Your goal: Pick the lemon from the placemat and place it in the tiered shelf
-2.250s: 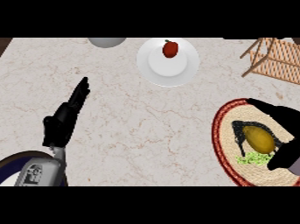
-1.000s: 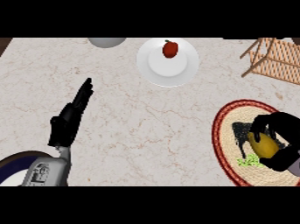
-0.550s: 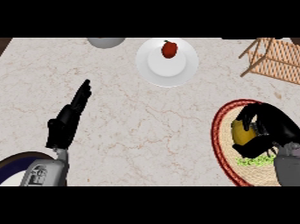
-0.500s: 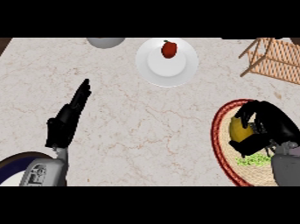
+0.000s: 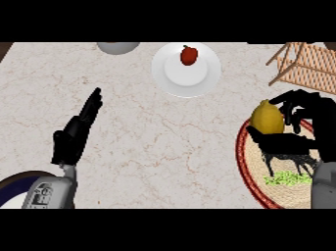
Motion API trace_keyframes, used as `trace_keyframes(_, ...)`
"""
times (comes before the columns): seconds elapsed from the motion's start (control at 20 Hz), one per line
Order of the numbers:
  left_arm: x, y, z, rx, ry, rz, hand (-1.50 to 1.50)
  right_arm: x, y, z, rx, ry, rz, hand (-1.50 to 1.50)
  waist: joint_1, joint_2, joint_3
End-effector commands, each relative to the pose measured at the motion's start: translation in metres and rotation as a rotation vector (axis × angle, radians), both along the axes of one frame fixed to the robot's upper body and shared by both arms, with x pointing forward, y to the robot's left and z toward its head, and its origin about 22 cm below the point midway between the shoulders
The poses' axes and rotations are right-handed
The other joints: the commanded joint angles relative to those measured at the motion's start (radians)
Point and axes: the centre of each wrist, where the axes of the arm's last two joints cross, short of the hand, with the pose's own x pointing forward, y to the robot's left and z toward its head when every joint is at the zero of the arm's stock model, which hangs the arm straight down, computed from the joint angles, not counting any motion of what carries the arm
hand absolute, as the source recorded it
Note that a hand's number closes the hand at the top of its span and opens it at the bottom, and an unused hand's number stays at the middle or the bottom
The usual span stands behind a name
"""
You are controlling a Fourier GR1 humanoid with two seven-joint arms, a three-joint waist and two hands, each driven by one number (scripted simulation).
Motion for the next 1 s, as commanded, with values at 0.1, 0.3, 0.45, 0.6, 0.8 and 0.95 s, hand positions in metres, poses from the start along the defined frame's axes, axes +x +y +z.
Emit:
trace_keyframes(0.1,0.002,-0.011,0.006,0.006,0.006,0.003,0.00,-0.034,0.015,0.065,0.060,-0.141,-0.130,1.50,0.003,0.001,0.000)
trace_keyframes(0.3,0.005,-0.002,0.013,-0.009,-0.007,-0.004,0.00,-0.030,-0.015,0.103,-0.051,-0.173,-0.262,1.50,0.006,0.003,0.000)
trace_keyframes(0.45,0.009,0.004,-0.004,-0.012,-0.004,0.007,0.00,-0.023,-0.014,0.129,-0.071,-0.216,-0.336,1.50,0.007,0.006,-0.001)
trace_keyframes(0.6,0.001,0.002,0.014,-0.011,0.014,-0.010,0.00,-0.023,-0.051,0.129,-0.074,-0.268,-0.404,1.50,0.011,0.005,0.001)
trace_keyframes(0.8,-0.014,-0.006,-0.013,-0.011,-0.008,-0.005,0.00,-0.015,-0.058,0.164,-0.135,-0.294,-0.486,1.50,0.012,0.005,0.000)
trace_keyframes(0.95,-0.008,0.010,0.001,0.013,-0.006,0.005,0.00,-0.018,-0.076,0.175,-0.169,-0.297,-0.509,1.50,0.012,0.004,0.000)
